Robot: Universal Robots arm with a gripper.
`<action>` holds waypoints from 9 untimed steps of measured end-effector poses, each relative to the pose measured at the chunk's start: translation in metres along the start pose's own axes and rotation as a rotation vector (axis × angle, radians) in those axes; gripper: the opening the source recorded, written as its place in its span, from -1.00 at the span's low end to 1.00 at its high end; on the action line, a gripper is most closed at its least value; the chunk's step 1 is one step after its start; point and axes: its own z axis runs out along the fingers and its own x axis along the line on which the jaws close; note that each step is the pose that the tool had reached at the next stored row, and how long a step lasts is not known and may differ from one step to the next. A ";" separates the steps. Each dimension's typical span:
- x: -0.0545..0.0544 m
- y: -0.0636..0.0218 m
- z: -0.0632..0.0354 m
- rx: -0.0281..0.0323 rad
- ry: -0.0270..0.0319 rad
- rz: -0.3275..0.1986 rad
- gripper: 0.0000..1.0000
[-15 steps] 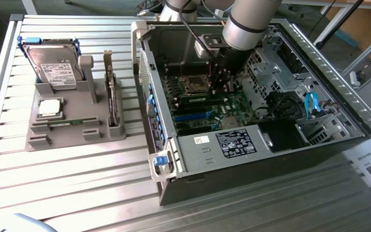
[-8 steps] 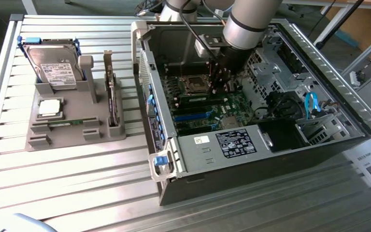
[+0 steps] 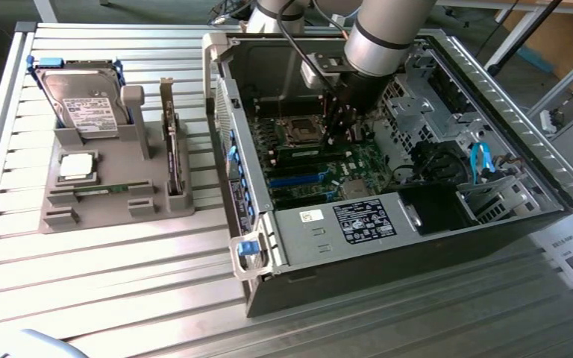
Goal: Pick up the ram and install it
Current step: 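Insert the ram into the slot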
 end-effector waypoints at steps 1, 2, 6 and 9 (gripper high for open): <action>0.000 0.0000 0.0000 0.0000 0.0000 0.001 -0.76; 0.000 0.0000 0.0000 0.0000 0.0000 0.001 -0.76; 0.001 0.0000 0.0000 0.0000 0.0001 0.001 -0.76; 0.001 0.0000 0.0000 0.0000 0.0001 0.001 -0.76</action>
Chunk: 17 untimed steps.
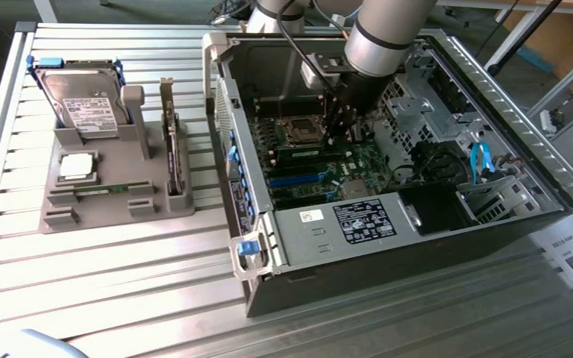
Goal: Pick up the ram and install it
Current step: 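Insert the ram into the slot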
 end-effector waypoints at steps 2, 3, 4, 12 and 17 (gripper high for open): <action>0.000 0.0000 0.0001 0.0000 -0.0001 0.000 -0.76; 0.000 0.0000 0.0003 0.0000 -0.0001 0.000 -0.76; 0.000 0.0000 0.0005 0.0000 -0.0001 0.000 -0.76; 0.000 0.0000 0.0016 0.0001 -0.0001 0.000 -0.76; 0.000 -0.0001 0.0019 0.0001 0.0000 0.000 -0.76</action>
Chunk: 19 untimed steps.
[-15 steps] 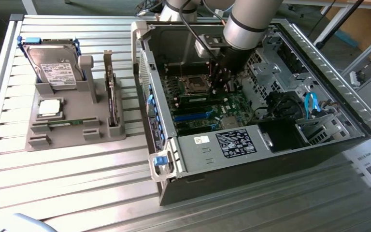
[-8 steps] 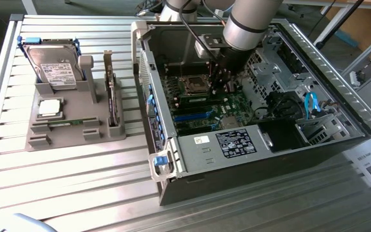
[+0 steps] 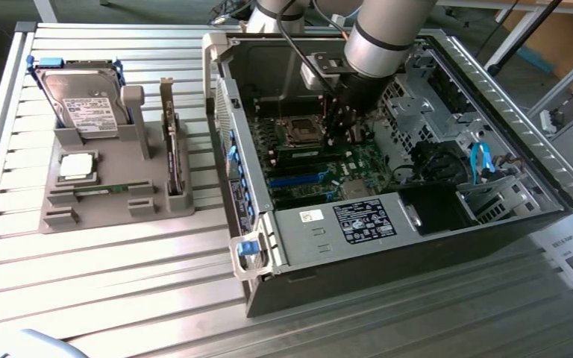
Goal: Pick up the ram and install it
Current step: 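Insert the ram into the slot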
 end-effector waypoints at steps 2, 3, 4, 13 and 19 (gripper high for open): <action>0.000 0.0000 0.0003 0.0001 0.0000 0.000 -0.76; 0.000 0.0000 0.0005 0.0002 0.0000 0.000 -0.76; 0.000 0.0000 0.0007 0.0003 0.0000 0.000 -0.76; 0.000 -0.0005 0.0014 0.0005 0.0000 -0.006 -0.76; 0.000 -0.0013 0.0013 0.0003 0.0004 -0.015 -0.76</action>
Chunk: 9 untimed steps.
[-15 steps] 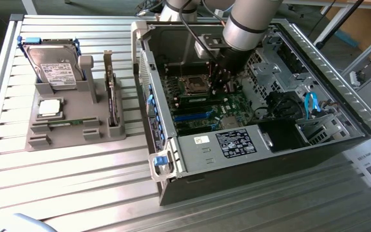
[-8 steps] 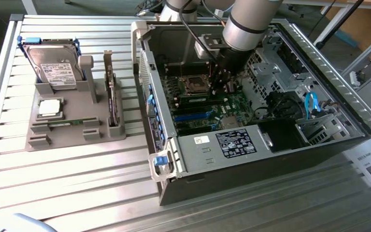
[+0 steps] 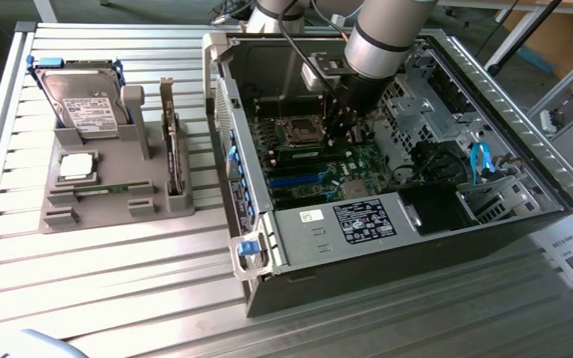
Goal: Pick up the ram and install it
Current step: 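Insert the ram into the slot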
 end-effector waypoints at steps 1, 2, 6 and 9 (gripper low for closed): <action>0.000 0.0000 0.0000 0.0001 -0.0001 0.000 -0.76; 0.000 -0.0001 0.0000 0.0001 0.0000 -0.001 -0.76; 0.000 -0.0001 0.0000 0.0000 0.0000 -0.001 -0.76; 0.000 -0.0001 0.0005 0.0000 0.0001 -0.001 -0.76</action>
